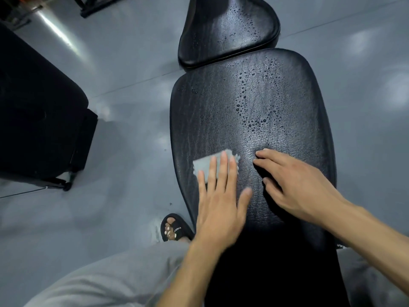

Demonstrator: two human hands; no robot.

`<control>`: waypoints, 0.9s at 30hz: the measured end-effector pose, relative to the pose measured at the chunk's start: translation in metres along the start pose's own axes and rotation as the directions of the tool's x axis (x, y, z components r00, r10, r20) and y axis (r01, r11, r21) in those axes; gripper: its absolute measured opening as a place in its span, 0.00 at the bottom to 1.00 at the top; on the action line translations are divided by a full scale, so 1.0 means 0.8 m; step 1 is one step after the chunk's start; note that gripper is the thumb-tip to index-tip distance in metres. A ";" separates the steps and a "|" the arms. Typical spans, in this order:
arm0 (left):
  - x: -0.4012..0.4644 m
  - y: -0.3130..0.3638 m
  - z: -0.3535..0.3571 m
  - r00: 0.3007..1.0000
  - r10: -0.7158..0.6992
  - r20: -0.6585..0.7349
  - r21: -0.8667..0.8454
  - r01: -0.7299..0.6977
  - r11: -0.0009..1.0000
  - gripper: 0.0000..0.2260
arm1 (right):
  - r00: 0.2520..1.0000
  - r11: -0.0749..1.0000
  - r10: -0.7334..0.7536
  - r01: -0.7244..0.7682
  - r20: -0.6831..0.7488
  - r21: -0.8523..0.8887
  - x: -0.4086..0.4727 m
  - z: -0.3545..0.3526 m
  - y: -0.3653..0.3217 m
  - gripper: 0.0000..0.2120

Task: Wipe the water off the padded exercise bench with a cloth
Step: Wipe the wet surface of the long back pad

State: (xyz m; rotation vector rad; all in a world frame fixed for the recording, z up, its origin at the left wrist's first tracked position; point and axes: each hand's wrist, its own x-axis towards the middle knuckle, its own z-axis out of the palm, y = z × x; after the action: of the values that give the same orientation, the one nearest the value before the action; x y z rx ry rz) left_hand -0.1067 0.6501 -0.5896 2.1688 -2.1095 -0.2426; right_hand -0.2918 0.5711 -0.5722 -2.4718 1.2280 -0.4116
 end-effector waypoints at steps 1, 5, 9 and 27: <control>-0.023 0.004 0.005 1.000 0.001 0.009 0.007 -0.001 1.000 0.32 | 1.000 1.000 0.000 0.000 -0.001 -0.002 0.000 0.000 0.000 0.21; -0.026 -0.023 0.004 1.000 -0.001 0.022 0.011 0.001 1.000 0.30 | 1.000 1.000 0.010 -0.010 -0.004 0.001 0.001 -0.002 -0.001 0.20; 0.054 -0.070 -0.027 0.997 -0.077 0.001 -0.046 0.077 0.996 0.30 | 1.000 1.000 0.006 -0.006 0.008 -0.022 0.002 0.000 -0.002 0.20; 0.109 -0.097 -0.042 0.997 -0.072 0.010 -0.030 0.072 0.997 0.35 | 0.998 0.999 0.040 -0.038 0.046 -0.039 0.006 -0.001 -0.008 0.21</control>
State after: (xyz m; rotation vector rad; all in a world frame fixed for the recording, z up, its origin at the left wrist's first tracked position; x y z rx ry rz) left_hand -0.0221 0.5644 -0.5743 2.2327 -2.0212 -0.2894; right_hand -0.2851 0.5706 -0.5682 -2.4700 1.2745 -0.3215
